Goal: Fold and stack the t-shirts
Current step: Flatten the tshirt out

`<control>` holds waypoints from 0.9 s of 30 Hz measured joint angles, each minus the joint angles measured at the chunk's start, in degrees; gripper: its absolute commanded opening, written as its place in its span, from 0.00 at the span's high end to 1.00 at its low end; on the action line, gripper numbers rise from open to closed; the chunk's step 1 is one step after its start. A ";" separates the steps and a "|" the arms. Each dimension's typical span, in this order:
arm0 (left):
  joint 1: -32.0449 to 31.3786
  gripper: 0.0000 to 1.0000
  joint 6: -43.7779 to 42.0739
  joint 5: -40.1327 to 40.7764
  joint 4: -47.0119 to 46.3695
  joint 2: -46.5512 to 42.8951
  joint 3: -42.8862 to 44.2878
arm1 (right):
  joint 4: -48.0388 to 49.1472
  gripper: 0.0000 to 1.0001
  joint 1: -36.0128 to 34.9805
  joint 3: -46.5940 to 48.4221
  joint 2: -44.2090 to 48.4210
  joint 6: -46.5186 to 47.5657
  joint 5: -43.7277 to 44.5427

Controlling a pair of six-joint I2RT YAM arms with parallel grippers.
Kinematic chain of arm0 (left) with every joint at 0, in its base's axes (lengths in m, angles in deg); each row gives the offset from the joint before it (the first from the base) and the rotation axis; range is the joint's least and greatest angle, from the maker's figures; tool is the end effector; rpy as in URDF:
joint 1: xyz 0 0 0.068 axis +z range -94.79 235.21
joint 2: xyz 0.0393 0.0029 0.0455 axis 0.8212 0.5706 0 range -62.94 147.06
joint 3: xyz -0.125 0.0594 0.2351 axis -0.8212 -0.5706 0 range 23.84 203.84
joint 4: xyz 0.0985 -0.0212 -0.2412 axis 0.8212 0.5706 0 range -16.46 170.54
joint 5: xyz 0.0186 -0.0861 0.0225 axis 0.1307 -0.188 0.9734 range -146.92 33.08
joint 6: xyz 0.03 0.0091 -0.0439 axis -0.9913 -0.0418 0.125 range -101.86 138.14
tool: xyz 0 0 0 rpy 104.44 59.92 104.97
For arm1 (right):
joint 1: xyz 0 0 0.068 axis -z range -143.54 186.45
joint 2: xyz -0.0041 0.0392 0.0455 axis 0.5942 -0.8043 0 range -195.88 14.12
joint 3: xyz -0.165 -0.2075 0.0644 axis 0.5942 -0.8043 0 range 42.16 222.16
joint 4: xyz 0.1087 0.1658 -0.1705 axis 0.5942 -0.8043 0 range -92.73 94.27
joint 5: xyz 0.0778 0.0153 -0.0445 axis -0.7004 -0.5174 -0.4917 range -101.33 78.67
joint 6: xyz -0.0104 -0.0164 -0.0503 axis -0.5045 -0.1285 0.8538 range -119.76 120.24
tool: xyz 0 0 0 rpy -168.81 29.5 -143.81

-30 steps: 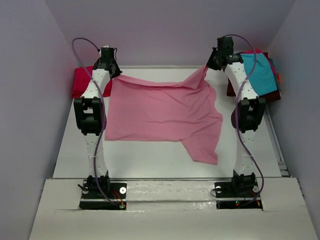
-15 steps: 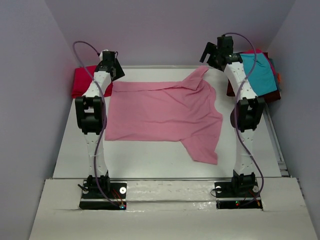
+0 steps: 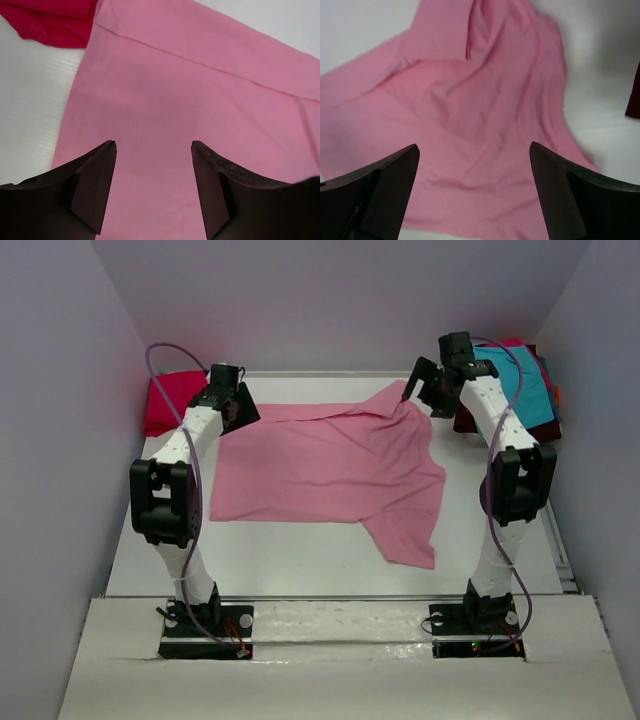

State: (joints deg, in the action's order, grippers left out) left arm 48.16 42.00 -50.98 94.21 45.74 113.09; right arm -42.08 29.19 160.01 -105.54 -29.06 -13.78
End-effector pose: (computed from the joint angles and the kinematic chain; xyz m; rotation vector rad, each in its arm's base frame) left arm 0.4364 -0.0501 0.2682 -0.3862 2.2385 -0.1681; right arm 0.4666 0.0610 0.3135 0.4464 2.3981 0.3422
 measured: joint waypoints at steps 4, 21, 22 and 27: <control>-2.89 0.28 0.94 -1.40 0.42 -6.67 -6.51 | -4.20 0.19 -1.46 -11.74 8.00 -0.74 -3.13; -5.75 0.29 5.22 -3.28 4.33 -8.17 -20.28 | -5.55 0.46 -4.46 -43.04 20.28 -0.87 -8.41; -5.75 0.29 5.22 -2.99 4.39 -8.17 -20.28 | -5.22 0.46 -4.46 -43.78 20.28 -0.76 -8.41; -5.75 0.29 5.40 -1.88 5.01 -8.17 -20.57 | -3.65 0.45 -4.59 -47.47 20.28 -0.50 -9.01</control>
State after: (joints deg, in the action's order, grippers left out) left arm 42.41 47.40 -52.86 99.21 37.57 92.52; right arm -45.73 24.60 112.53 -85.26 -29.57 -22.79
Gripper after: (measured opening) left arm 0.712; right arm 0.545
